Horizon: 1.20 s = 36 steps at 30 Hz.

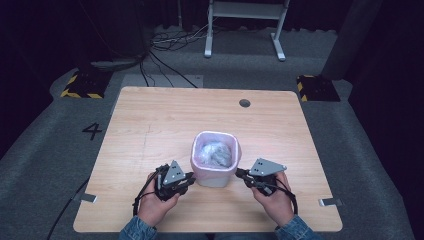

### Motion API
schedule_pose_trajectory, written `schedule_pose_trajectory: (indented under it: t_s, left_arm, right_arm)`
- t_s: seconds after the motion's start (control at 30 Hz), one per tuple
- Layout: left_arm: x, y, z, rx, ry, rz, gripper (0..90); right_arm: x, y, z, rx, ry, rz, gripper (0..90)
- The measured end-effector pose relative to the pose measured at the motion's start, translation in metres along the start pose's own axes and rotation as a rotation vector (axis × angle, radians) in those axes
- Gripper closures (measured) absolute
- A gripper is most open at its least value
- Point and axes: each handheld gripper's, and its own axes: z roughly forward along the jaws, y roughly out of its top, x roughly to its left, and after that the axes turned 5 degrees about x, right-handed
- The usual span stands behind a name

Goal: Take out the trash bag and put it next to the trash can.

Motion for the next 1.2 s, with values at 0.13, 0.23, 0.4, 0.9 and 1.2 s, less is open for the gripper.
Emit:
schedule_pose_trajectory:
  t_s: [0.13,0.23,0.4,0.9,1.2]
  left_arm:
    - [-0.004,0.003,-0.011,-0.018,0.014,0.023,87.7]
    - [-0.004,0.004,-0.021,-0.044,0.02,0.023,88.8]
    - [-0.006,0.008,-0.037,-0.083,0.039,0.046,89.1]
    - [-0.003,0.028,-0.068,-0.193,0.045,0.034,89.1]
    - [0.01,0.037,-0.076,-0.246,0.061,-0.017,89.0]
  right_arm:
    - [0.002,0.002,-0.011,-0.028,-0.001,-0.001,90.0]
    - [0.004,0.004,-0.02,-0.049,-0.001,-0.01,90.0]
    - [0.009,0.01,-0.035,-0.081,-0.013,-0.037,90.0]
    - [0.012,0.03,-0.056,-0.159,-0.038,-0.086,90.0]
    - [0.001,0.04,-0.061,-0.186,-0.072,-0.079,90.0]
